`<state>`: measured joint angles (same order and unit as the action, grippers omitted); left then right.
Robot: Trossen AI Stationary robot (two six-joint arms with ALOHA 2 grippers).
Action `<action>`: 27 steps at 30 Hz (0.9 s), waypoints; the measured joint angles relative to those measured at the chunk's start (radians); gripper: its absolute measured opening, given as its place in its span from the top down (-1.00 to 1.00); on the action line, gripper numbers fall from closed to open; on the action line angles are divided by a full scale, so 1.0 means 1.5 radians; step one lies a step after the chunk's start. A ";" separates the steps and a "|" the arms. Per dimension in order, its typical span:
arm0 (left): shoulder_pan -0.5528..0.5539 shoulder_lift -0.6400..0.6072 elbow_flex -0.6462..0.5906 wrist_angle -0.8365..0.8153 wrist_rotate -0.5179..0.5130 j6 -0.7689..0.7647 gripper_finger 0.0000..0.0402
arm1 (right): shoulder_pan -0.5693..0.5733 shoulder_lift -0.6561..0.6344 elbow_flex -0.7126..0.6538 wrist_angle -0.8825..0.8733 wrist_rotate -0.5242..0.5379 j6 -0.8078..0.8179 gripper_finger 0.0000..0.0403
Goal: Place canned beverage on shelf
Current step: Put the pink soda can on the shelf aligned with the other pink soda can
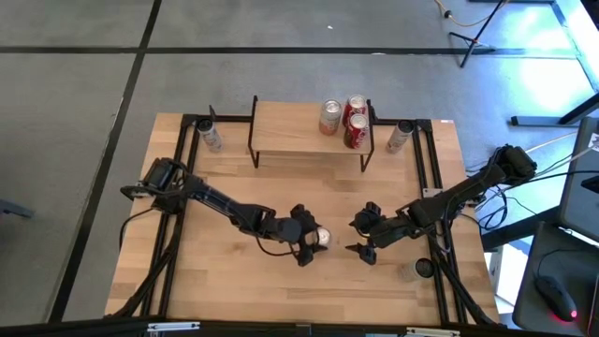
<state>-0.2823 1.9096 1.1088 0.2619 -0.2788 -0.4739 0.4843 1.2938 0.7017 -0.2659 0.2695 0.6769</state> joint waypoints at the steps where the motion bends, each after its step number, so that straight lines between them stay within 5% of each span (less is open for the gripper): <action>1: 0.002 0.000 0.000 0.000 0.000 -0.012 -0.44 | 0.000 0.000 0.000 0.000 0.000 0.000 -0.82; 4: 0.006 -0.008 0.000 -0.005 0.002 -0.042 -0.31 | 0.000 0.000 0.000 0.000 0.000 0.000 -0.82; 15: 0.061 -0.185 -0.001 -0.059 -0.009 -0.029 -0.31 | -0.004 -0.020 0.000 0.000 0.026 -0.005 -0.82; 27: 0.190 -0.284 0.029 -0.135 0.012 0.036 -0.31 | -0.111 -0.199 0.000 0.010 0.076 -0.061 -0.82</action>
<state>0.0024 1.4839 1.1523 0.0589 -0.2610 -0.4203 0.3174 0.9947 0.7013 -0.2509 0.3834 0.5853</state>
